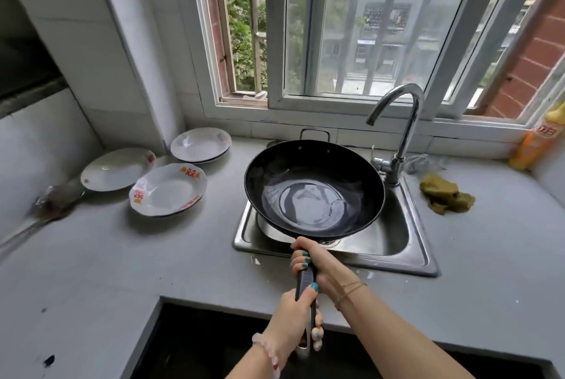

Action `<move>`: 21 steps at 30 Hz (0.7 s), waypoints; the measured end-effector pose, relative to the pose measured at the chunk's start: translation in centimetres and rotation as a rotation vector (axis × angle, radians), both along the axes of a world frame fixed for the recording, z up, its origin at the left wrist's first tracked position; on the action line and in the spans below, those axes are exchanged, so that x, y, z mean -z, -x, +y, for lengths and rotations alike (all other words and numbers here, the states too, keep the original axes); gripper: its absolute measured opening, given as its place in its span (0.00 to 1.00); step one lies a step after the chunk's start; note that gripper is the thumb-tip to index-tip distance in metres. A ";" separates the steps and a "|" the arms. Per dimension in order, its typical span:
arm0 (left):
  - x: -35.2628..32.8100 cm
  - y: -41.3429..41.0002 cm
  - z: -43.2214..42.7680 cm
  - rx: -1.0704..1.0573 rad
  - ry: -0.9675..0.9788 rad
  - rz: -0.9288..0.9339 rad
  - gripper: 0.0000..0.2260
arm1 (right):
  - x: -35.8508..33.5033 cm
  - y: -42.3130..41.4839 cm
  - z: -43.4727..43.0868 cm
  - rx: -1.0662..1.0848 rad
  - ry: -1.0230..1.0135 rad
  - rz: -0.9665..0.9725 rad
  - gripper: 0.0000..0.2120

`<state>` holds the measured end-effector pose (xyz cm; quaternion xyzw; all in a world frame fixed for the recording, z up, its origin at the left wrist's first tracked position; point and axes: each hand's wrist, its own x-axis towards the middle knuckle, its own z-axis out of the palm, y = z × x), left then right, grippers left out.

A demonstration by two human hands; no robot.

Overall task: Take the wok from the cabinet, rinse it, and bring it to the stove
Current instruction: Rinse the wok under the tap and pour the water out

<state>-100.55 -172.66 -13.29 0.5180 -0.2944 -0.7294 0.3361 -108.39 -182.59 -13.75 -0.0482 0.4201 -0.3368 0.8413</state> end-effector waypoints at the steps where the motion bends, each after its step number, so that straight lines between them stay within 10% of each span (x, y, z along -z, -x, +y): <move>1: 0.0 0.3 -0.4 0.004 -0.007 -0.008 0.12 | 0.3 0.4 -0.4 0.008 -0.007 0.002 0.18; 21: 3.2 1.0 -1.8 0.101 -0.063 -0.026 0.11 | 3.0 1.6 -1.2 0.018 -0.091 0.066 0.20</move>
